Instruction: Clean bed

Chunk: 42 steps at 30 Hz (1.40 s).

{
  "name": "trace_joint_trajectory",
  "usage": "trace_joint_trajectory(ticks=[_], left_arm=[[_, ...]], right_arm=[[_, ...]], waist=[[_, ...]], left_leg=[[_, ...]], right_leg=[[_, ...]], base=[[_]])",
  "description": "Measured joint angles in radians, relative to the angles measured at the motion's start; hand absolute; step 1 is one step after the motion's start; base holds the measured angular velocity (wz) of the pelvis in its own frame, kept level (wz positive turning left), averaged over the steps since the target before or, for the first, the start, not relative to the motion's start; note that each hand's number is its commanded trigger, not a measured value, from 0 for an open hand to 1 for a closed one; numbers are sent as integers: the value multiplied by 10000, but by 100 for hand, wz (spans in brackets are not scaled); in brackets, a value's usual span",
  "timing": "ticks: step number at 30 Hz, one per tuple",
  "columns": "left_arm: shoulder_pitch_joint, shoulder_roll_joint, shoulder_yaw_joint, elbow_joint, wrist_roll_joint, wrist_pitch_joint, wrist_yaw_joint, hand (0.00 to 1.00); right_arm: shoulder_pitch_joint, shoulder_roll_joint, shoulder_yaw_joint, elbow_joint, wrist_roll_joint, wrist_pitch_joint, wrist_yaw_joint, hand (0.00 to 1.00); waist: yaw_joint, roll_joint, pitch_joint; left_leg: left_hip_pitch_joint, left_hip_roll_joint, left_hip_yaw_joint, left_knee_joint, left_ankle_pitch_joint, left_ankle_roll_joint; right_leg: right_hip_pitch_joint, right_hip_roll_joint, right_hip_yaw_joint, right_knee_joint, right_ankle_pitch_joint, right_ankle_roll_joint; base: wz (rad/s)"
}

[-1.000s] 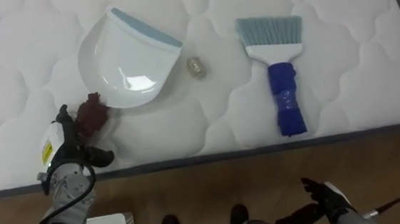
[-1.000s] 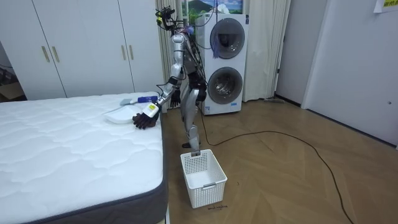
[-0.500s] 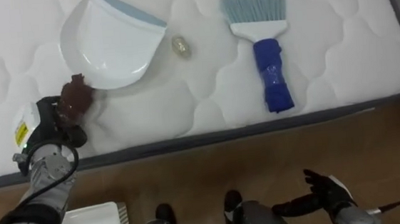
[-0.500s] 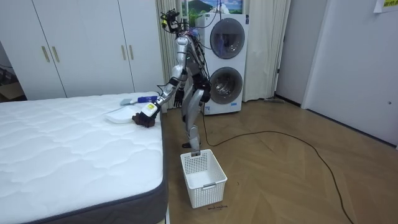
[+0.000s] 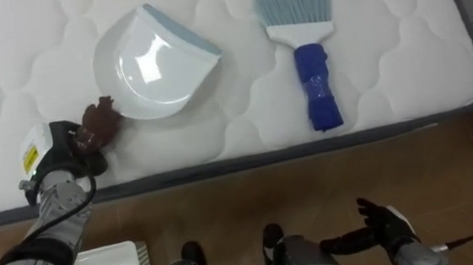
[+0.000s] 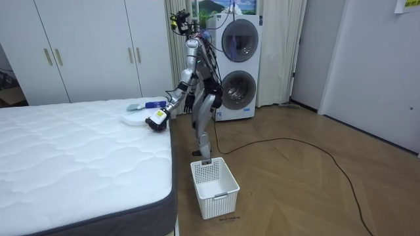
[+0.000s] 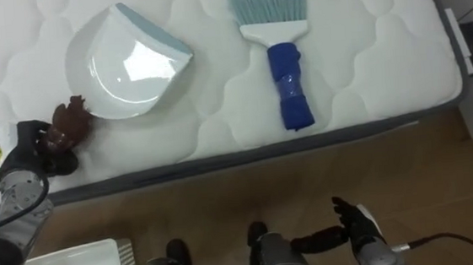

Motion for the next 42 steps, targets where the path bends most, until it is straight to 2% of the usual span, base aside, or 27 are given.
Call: trace_joint_trajectory(ticks=[12, 16, 18, 23, 24, 25, 29, 32, 37, 42], left_arm=[[5, 50, 65, 2, 28, -59, 164, 100], [15, 145, 90, -4, 357, -81, 457, 100], [13, 338, 49, -70, 792, -100, 679, 100], [244, 362, 41, -108, 1971, -205, 1312, 100], [383, 374, 75, -135, 2243, -267, 1524, 100], [411, 385, 78, -139, 2378, -270, 1627, 100], [525, 611, 64, -137, 3169, -173, 2176, 100], [767, 612, -5, -136, 3339, -89, 2467, 100], [916, 622, -132, -109, 3863, 44, 2626, 100], [1088, 632, -468, -100, 3942, 166, 2654, 100]], right_arm=[[101, -14, -22, 9, 279, -31, -10, 0], [189, -12, -157, 0, 309, -62, -25, 0], [195, -16, -145, -34, 473, -51, -58, 0], [418, -49, -159, -27, 1101, 44, -137, 0], [521, -97, -279, -65, 1137, 50, -134, 0], [562, -138, -367, -90, 1142, 65, -128, 0], [543, -371, -588, -113, 1369, 296, -110, 0], [453, -464, -935, -150, 1950, 364, -137, 0], [63, -482, -1341, -163, 2472, 393, -394, 0], [-652, -596, -1836, -183, 3465, 439, -886, 0]], waist=[[57, 10, 0], [102, 73, -39], [92, 99, -56], [299, 162, -77], [358, 220, -135], [372, 250, -152], [561, 271, -168], [580, 243, -184], [570, 227, -184], [558, 203, -192]], left_leg=[[84, -12, 63, -130, 7, -2], [94, -6, 103, -192, 8, -1], [94, -7, 104, -184, 8, 0], [422, -2, 169, -175, 9, 3], [445, -1, 212, -198, 4, 8], [445, -2, 238, -216, 0, 13], [494, -28, 346, -364, 10, 28], [669, -35, 489, -413, 12, 39], [656, -21, 485, -314, 21, 55], [739, -43, 585, -404, 54, 79]], right_leg=[[12, 4, 64, -59, 0, -1], [17, 17, 77, -151, 18, 5], [19, 13, 67, -153, 18, 5], [336, 14, 106, -149, 14, 12], [346, 0, 118, -143, 5, 27], [334, -11, 123, -141, -2, 35], [270, -107, 122, -133, -25, 30], [337, -150, 202, -80, -25, 31], [334, -115, 266, -4, -9, 34], [332, -112, 364, -47, 49, 57]], base=[[-1], [-2], [0], [-1], [-4], [0], [-1], [-7], [0], [-4]])
